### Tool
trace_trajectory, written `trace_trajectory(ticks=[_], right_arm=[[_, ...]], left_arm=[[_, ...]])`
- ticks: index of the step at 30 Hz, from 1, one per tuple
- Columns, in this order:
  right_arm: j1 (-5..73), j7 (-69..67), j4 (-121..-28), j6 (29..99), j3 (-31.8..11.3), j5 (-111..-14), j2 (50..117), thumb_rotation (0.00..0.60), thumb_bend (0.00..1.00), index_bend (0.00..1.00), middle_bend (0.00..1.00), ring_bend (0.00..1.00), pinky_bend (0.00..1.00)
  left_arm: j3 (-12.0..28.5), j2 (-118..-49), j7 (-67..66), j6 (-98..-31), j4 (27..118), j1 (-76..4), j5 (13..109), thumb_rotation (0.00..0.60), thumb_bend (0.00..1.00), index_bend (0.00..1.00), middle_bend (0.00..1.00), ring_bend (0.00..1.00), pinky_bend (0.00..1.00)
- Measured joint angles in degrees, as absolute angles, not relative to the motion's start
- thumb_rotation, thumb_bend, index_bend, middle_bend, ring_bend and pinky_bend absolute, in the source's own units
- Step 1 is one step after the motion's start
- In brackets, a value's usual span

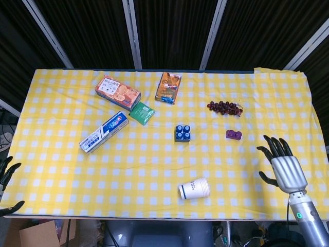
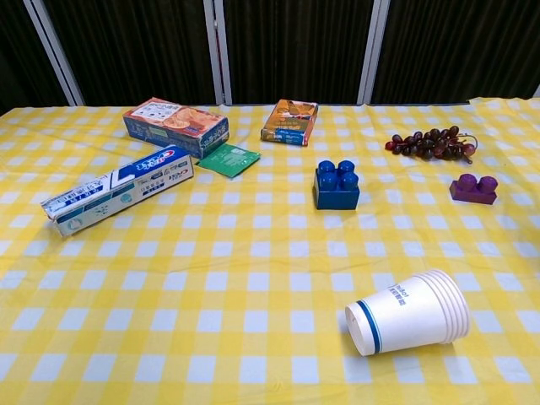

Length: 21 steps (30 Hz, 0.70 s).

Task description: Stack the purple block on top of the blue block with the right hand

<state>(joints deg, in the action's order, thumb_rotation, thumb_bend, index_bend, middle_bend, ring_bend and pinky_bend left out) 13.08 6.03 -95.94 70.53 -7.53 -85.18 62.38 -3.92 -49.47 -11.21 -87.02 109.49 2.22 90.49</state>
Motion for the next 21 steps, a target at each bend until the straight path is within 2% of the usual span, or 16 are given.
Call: trace_trajectory(ticks=[6, 10, 21], right_arm=[[21.1, 7.0, -94.6, 58.2, -11.0, -76.7, 62.9, 0.600, 0.31, 0.27, 0.00, 0.03, 0.00], [26.5, 7.7, -89.6, 51.4, -12.5, -70.7, 64.9, 0.600, 0.31, 0.29, 0.00, 0.03, 0.00], [33.8, 4.5, -75.7, 42.3, -13.8, -66.1, 72.1, 0.600, 0.31, 0.34, 0.00, 0.03, 0.00]], left_arm=[[-3.4, -49.7, -11.9, -87.0, 109.3, 2.3, 88.9, 0.600, 0.00, 0.12, 0.00, 0.00, 0.04], [-3.1, -49.9, -12.8, -87.0, 109.3, 2.3, 88.0, 0.600, 0.00, 0.12, 0.00, 0.00, 0.04], [-2.4, -51.6, -17.1, -86.4, 109.4, 2.1, 85.1, 0.600, 0.00, 0.12, 0.00, 0.00, 0.04]])
